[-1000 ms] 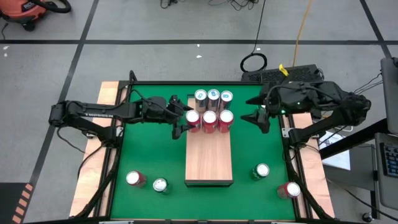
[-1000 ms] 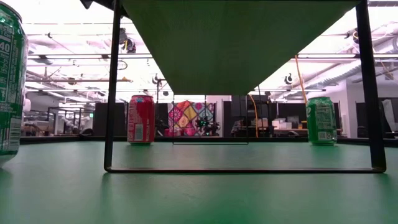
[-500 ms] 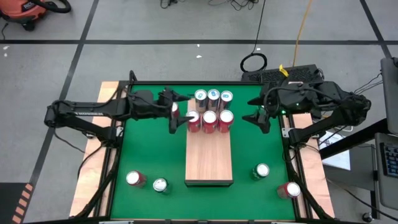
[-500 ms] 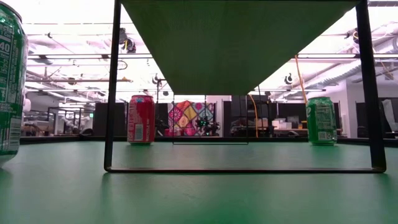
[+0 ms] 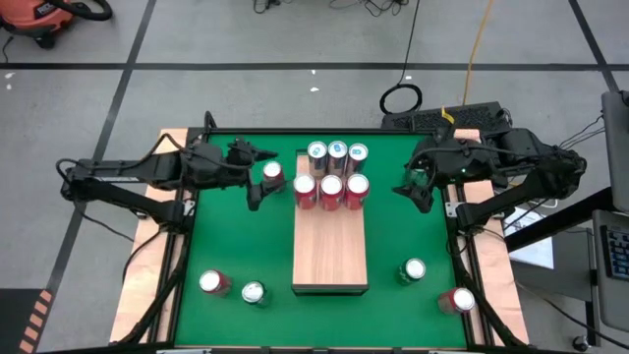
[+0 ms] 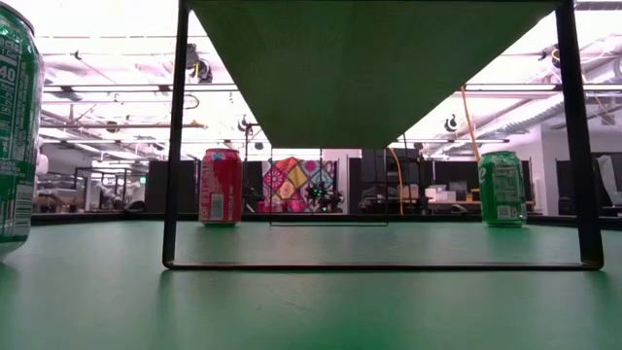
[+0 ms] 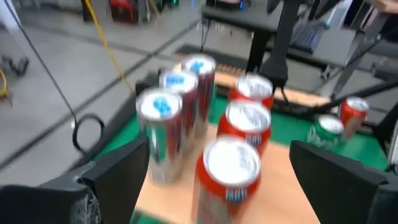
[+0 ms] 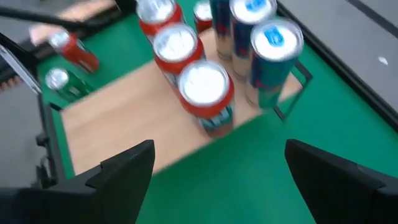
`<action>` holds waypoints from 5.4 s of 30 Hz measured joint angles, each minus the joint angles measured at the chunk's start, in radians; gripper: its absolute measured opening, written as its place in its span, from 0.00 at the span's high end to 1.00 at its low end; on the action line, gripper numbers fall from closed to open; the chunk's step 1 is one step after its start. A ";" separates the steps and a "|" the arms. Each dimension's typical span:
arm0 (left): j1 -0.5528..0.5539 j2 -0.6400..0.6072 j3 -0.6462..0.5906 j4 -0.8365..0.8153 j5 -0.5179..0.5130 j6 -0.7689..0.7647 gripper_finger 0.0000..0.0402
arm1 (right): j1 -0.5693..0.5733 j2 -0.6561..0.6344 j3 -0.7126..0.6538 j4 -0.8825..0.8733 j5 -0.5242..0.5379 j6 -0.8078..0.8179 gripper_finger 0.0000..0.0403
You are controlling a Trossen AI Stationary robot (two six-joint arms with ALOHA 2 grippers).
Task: Place canned beverage on shelf
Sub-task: Put the orange soda can on the shelf aligned with the other orange soda can, then put the orange soda can on the shelf
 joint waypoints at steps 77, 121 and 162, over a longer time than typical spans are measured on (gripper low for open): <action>-0.100 0.175 -0.053 -0.130 0.029 -0.116 0.55 | -0.085 0.080 -0.444 0.422 -0.107 -0.264 0.77; -0.044 0.058 -0.052 -0.425 -0.010 -0.395 0.55 | -0.083 -0.110 -0.435 0.236 -0.168 -0.147 0.77; -0.078 0.059 -0.052 -0.584 0.140 -0.748 0.18 | 0.094 -0.111 -0.435 0.063 -0.514 0.394 0.87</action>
